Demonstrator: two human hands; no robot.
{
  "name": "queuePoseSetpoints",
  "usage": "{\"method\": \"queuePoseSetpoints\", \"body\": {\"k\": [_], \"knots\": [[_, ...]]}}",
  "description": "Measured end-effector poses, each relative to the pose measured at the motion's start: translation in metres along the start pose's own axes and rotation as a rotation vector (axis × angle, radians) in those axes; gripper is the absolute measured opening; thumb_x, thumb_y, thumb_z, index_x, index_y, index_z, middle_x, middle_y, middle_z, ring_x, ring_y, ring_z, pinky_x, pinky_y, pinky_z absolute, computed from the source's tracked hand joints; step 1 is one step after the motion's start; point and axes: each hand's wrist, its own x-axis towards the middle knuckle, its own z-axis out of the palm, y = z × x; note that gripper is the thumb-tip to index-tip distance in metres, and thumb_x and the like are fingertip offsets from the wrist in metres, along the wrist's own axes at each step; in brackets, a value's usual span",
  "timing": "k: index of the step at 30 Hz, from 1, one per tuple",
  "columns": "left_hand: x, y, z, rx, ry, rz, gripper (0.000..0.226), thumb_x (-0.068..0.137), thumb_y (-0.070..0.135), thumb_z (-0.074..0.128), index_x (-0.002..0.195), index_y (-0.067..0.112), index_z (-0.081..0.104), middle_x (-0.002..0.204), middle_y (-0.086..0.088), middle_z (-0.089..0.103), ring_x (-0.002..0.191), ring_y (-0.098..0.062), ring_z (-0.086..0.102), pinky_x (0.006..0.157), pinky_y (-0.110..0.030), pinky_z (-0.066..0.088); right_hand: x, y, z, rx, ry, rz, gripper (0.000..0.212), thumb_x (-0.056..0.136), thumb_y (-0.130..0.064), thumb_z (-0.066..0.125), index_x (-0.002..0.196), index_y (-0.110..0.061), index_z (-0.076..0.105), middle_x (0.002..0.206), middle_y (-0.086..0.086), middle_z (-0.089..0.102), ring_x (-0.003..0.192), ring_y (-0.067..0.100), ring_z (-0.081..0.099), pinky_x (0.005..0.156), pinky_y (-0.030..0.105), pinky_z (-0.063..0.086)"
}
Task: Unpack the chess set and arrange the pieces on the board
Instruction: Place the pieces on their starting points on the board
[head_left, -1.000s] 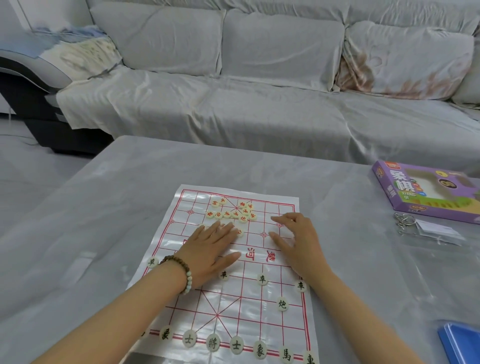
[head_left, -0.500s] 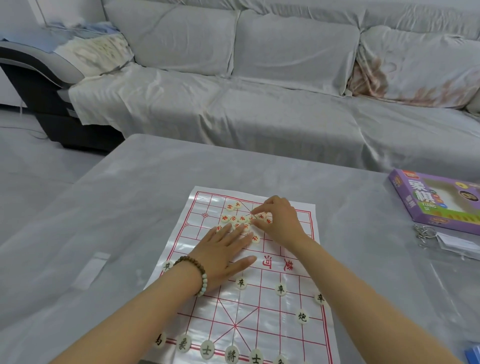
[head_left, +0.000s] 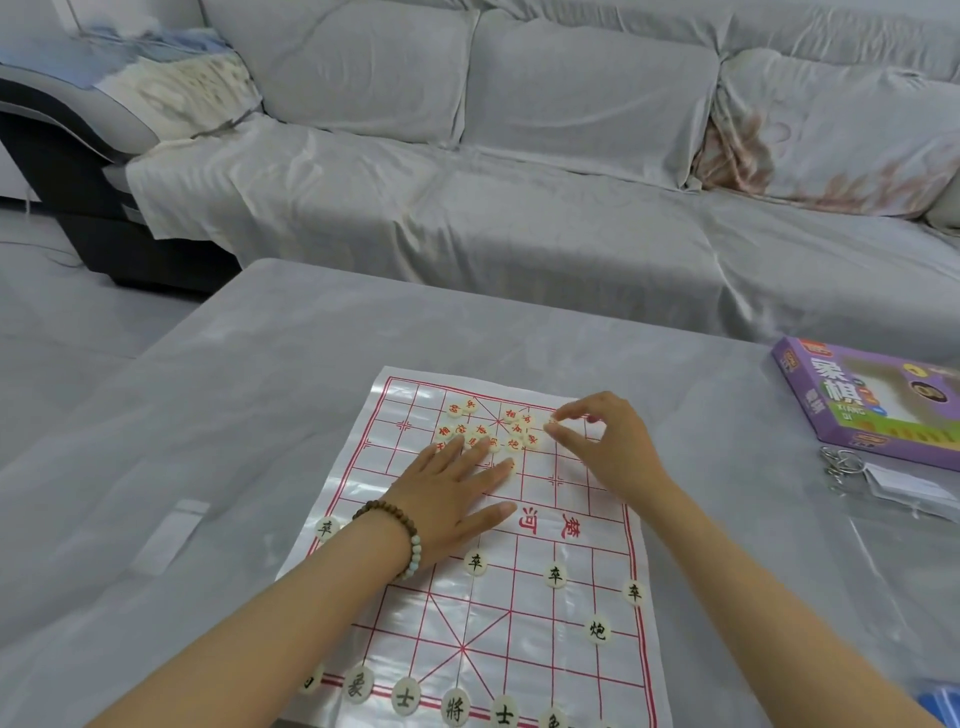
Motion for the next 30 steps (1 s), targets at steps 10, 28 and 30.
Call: {"method": "queuePoseSetpoints", "body": {"k": [10,28,30], "knots": [[0.009,0.010,-0.007,0.006,0.043,-0.028,0.061,0.093,0.056,0.011,0.147,0.032,-0.003,0.156,0.005,-0.012,0.143,-0.017,-0.013,0.116,-0.035,-0.005,-0.038,0.020,0.001,-0.122,-0.090,-0.033,0.016,0.078,-0.042,0.070,0.088,-0.031,0.065,0.091,-0.014,0.062,0.089,0.005,0.053,0.092,0.035,0.043],[-0.013,0.014,0.001,-0.020,-0.011,0.000,0.060,0.094,0.054,0.010,0.148,0.030,0.000,0.156,0.009,-0.008,0.143,-0.012,-0.009,0.116,-0.032,-0.004,-0.039,0.019,0.004,-0.184,-0.094,-0.004,0.022,0.078,-0.048,0.068,0.094,-0.033,0.069,0.099,-0.014,0.064,0.093,0.004,0.053,0.094,0.034,0.042],[-0.012,0.013,0.001,-0.024,-0.002,0.002,0.060,0.094,0.055,0.010,0.148,0.030,0.001,0.156,0.009,-0.007,0.143,-0.012,-0.008,0.116,-0.032,-0.004,-0.039,0.018,0.003,-0.197,-0.102,-0.006,0.023,0.078,-0.048,0.068,0.095,-0.033,0.068,0.099,-0.013,0.064,0.093,0.004,0.053,0.094,0.033,0.042]]}}
